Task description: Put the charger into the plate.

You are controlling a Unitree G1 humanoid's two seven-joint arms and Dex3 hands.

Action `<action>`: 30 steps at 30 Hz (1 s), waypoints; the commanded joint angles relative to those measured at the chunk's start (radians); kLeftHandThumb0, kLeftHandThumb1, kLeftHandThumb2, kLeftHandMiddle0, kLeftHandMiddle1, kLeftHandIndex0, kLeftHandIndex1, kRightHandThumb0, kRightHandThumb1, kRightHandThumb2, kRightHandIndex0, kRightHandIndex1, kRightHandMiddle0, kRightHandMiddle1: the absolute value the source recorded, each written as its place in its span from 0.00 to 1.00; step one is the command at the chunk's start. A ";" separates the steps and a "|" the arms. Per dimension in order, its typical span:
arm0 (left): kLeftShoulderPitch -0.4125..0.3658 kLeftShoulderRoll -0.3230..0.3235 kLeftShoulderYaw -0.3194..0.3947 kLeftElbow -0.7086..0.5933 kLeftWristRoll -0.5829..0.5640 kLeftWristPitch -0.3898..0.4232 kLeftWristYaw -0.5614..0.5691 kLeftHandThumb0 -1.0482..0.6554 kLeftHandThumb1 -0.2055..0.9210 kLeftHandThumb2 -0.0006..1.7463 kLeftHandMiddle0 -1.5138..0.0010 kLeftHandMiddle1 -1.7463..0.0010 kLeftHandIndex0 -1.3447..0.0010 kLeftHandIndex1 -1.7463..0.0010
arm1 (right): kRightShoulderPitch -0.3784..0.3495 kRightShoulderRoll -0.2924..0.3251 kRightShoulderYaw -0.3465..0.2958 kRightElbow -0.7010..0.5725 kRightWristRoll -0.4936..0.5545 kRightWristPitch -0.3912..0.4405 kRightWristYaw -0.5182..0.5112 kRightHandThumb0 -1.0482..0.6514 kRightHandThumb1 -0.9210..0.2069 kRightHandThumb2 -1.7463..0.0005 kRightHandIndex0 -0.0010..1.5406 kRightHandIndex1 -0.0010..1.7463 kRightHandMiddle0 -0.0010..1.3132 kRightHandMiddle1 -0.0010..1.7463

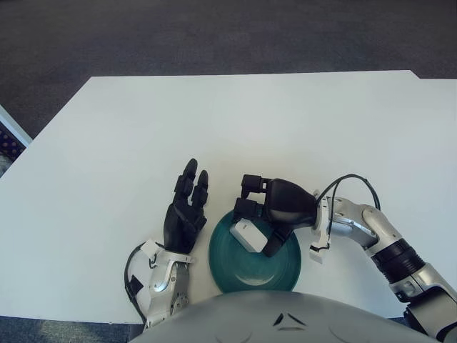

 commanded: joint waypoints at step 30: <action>0.026 -0.009 0.025 0.080 -0.051 0.167 0.022 0.03 1.00 0.69 0.97 1.00 1.00 0.85 | 0.070 -0.092 0.013 -0.082 0.106 0.005 0.067 0.00 0.00 0.46 0.01 0.02 0.00 0.06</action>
